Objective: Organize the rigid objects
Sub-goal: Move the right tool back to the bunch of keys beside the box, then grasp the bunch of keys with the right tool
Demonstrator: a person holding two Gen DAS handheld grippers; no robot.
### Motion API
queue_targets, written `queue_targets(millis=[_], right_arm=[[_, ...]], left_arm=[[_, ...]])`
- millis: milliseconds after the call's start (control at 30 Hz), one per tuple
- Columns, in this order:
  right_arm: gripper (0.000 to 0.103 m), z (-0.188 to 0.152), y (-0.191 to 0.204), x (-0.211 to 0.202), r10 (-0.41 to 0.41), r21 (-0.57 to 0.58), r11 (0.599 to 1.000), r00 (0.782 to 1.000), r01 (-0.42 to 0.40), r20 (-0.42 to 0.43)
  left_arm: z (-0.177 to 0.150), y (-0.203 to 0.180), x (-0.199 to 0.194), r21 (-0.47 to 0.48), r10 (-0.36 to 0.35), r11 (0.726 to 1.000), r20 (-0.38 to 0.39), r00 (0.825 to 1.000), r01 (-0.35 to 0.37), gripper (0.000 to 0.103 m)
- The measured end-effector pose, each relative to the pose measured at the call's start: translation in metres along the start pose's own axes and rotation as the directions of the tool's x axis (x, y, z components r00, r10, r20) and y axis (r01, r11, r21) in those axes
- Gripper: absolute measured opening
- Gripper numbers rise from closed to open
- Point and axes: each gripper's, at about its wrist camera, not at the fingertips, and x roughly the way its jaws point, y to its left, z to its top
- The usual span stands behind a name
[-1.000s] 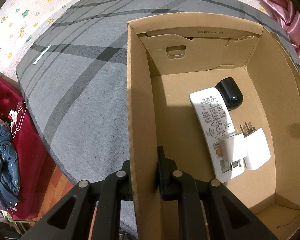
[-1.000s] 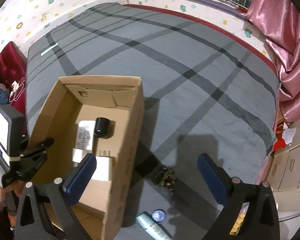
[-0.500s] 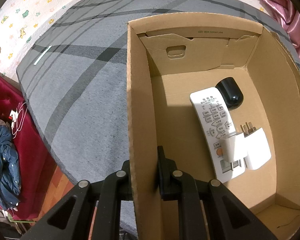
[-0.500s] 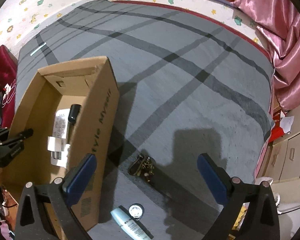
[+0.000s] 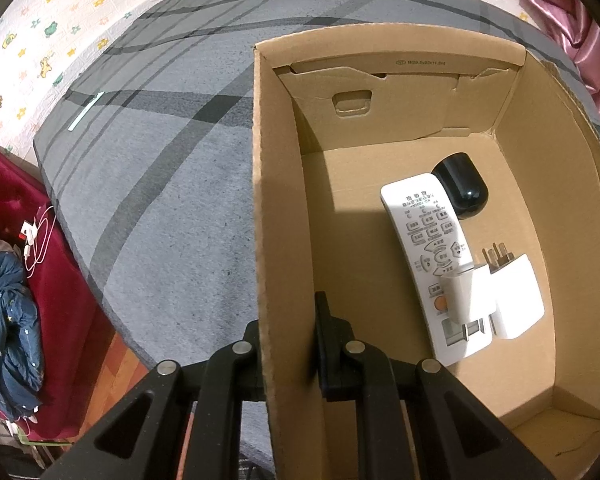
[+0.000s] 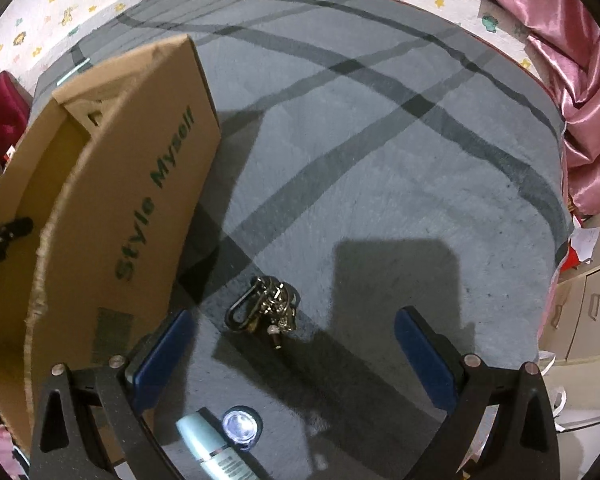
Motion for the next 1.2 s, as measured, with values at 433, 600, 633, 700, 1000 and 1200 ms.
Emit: queue_targets(millis=[433, 600, 633, 700, 1000, 1200], right_arm=[[0.102, -0.010, 0.003, 0.042, 0.006, -0.043, 0.999, 0.999, -0.008, -0.050], [0.102, -0.011, 0.004, 0.055, -0.004, -0.049, 0.999, 0.999, 0.002, -0.053], [0.102, -0.012, 0.004, 0.057, -0.004, -0.048, 0.999, 0.999, 0.001, -0.054], [0.102, -0.012, 0.002, 0.059, 0.000, -0.040, 0.999, 0.999, -0.002, -0.054], [0.083, -0.012, 0.001, 0.057, -0.012, -0.014, 1.000, 0.999, 0.011, -0.035], [0.025, -0.011, 0.005, 0.051, -0.009, -0.019, 1.000, 0.999, 0.008, -0.038]], left_arm=[[-0.001, -0.001, 0.000, 0.006, 0.011, 1.000, 0.004, 1.000, -0.011, 0.015], [-0.001, -0.003, 0.000, 0.009, 0.015, 1.000, 0.007, 1.000, -0.016, 0.015], [-0.002, -0.003, 0.000, 0.009, 0.017, 1.000, 0.008, 1.000, -0.017, 0.015], [-0.002, -0.004, 0.000, 0.012, 0.023, 1.000, 0.009, 1.000, -0.023, 0.015], [-0.001, 0.001, 0.000, 0.002, 0.006, 1.000, 0.009, 1.000, -0.006, 0.015], [-0.002, 0.002, 0.001, 0.001, 0.005, 1.000, 0.010, 1.000, -0.005, 0.015]])
